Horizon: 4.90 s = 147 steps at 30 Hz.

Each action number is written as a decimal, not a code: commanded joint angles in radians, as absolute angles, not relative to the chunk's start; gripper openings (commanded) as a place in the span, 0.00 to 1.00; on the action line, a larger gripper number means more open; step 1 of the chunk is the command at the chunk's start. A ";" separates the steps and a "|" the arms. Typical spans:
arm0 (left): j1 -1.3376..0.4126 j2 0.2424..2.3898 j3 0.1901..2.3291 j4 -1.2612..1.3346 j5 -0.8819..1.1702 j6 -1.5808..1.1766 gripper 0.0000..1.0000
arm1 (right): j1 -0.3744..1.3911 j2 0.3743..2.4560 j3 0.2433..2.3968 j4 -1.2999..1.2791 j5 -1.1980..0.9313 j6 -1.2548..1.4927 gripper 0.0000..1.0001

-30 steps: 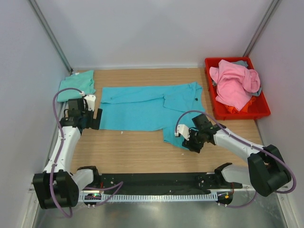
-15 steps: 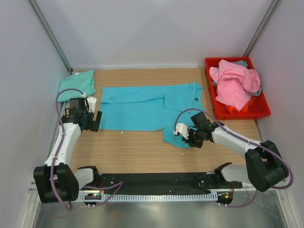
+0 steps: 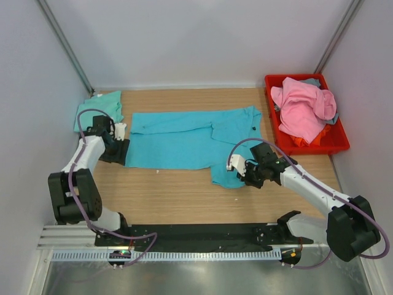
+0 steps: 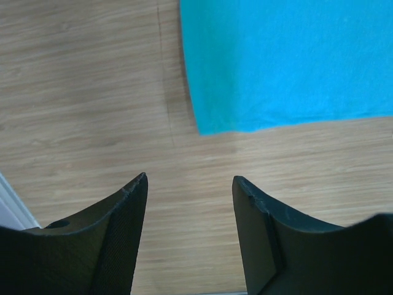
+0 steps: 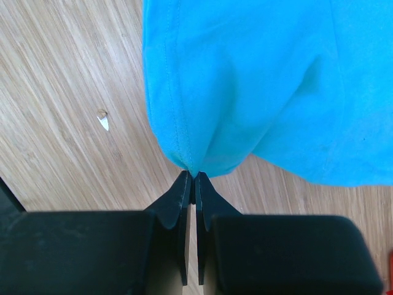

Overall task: Fold and stack the t-shirts
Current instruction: Fold the tshirt

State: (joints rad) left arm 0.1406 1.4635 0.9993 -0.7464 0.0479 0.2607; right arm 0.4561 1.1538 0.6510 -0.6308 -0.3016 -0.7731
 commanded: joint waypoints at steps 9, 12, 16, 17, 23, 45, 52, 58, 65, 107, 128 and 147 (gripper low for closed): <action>0.156 1.689 1.107 -0.724 0.163 0.216 0.52 | 0.457 1.131 0.678 -0.637 -0.305 -0.739 0.08; 0.158 1.727 1.114 -0.709 0.153 0.204 0.51 | 0.456 1.137 0.677 -0.632 -0.305 -0.736 0.08; 0.167 1.762 1.126 -0.693 0.166 0.202 0.48 | 0.457 1.147 0.673 -0.624 -0.305 -0.733 0.08; 0.167 1.775 1.129 -0.692 0.169 0.202 0.48 | 0.457 1.149 0.675 -0.623 -0.304 -0.732 0.08; 0.173 1.795 1.132 -0.696 0.190 0.201 0.32 | 0.456 1.152 0.673 -0.618 -0.299 -0.730 0.08; 0.178 1.654 1.293 -0.926 0.308 0.247 0.00 | 0.456 1.109 0.868 -0.630 -0.196 -0.687 0.02; 0.179 1.695 1.426 -0.988 0.319 0.262 0.00 | 0.433 1.226 1.006 -0.578 -0.166 -0.687 0.02; 0.179 1.807 1.584 -1.025 0.324 0.268 0.00 | 0.344 1.342 1.127 -0.505 -0.175 -0.675 0.02; 0.179 1.968 1.816 -1.074 0.337 0.259 0.00 | 0.269 1.520 1.310 -0.465 -0.215 -0.663 0.01; 0.095 2.326 2.268 -0.924 0.215 0.081 0.48 | 0.161 2.192 1.964 -0.290 -0.072 -0.450 0.59; 0.040 2.180 1.858 -0.920 0.351 0.120 0.52 | 0.127 1.948 1.668 -0.550 -0.266 -0.244 0.61; 0.041 2.215 1.838 -0.933 0.291 0.124 0.66 | 0.022 1.930 1.522 -0.706 -0.204 -0.322 0.62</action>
State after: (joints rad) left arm 0.0376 2.2021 1.8099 -0.9257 0.3000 0.1162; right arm 0.0235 1.9583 1.5169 -0.6903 -0.2039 -0.3016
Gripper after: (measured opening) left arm 0.654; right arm 0.617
